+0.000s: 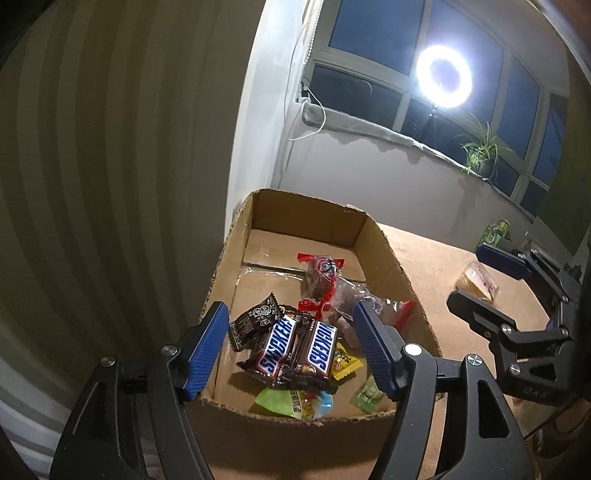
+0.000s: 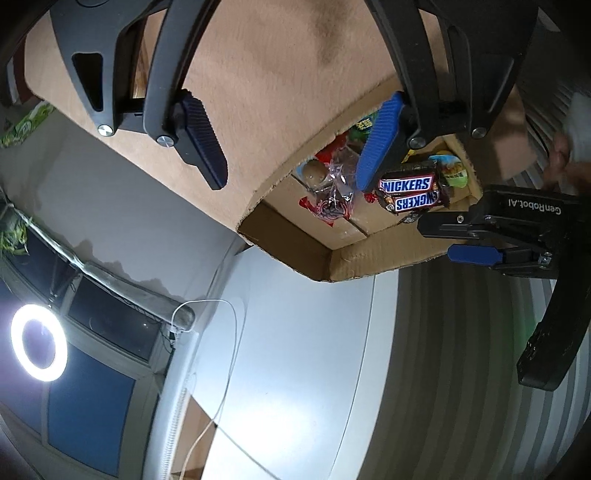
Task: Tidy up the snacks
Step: 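Move both tools to the packaged bread slice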
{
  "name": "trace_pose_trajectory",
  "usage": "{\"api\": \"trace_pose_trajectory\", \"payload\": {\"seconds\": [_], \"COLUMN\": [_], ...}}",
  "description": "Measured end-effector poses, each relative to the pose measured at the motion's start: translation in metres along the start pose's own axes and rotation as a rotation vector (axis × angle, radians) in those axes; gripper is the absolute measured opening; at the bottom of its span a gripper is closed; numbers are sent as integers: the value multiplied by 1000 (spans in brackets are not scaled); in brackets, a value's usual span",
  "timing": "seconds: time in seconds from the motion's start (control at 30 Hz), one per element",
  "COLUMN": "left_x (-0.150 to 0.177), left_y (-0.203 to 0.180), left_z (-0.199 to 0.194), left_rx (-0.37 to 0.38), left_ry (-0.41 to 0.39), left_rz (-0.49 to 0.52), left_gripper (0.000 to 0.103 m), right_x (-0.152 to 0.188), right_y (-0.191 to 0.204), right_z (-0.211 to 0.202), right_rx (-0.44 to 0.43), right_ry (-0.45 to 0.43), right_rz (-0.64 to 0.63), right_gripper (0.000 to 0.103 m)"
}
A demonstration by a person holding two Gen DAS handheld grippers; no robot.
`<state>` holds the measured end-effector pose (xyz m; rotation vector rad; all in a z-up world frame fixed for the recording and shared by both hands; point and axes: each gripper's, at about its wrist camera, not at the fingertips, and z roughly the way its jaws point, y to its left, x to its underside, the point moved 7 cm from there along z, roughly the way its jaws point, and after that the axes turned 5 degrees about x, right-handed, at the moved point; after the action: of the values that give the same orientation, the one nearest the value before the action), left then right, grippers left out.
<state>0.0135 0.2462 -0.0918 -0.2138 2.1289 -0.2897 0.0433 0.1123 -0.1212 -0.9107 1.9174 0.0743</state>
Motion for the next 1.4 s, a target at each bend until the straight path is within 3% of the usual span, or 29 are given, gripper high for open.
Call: {"api": "trace_pose_trajectory", "payload": {"seconds": [0.33,0.63,0.7,1.03,1.4], "left_x": [-2,-2,-3,0,19], "left_y": [-24,-56,-67,-131,-218], "left_z": [-13,-11,-7,17,68], "left_rx": [-7,-3,0,35,136], "left_ry": [-13,0,9,61,172], "left_rz": [31,87,106,208,317], "left_gripper": [74,75,75,75,75], "right_x": [13,32,38,89,146], "right_y": [-4,-36,-45,-122,-213], "right_z": [-23,-33,-35,-51,-65], "right_rx": [-3,33,48,111,204], "right_ry": [2,21,25,41,76], "right_rz": [35,94,109,246,371], "right_gripper": [76,76,87,88,88]}}
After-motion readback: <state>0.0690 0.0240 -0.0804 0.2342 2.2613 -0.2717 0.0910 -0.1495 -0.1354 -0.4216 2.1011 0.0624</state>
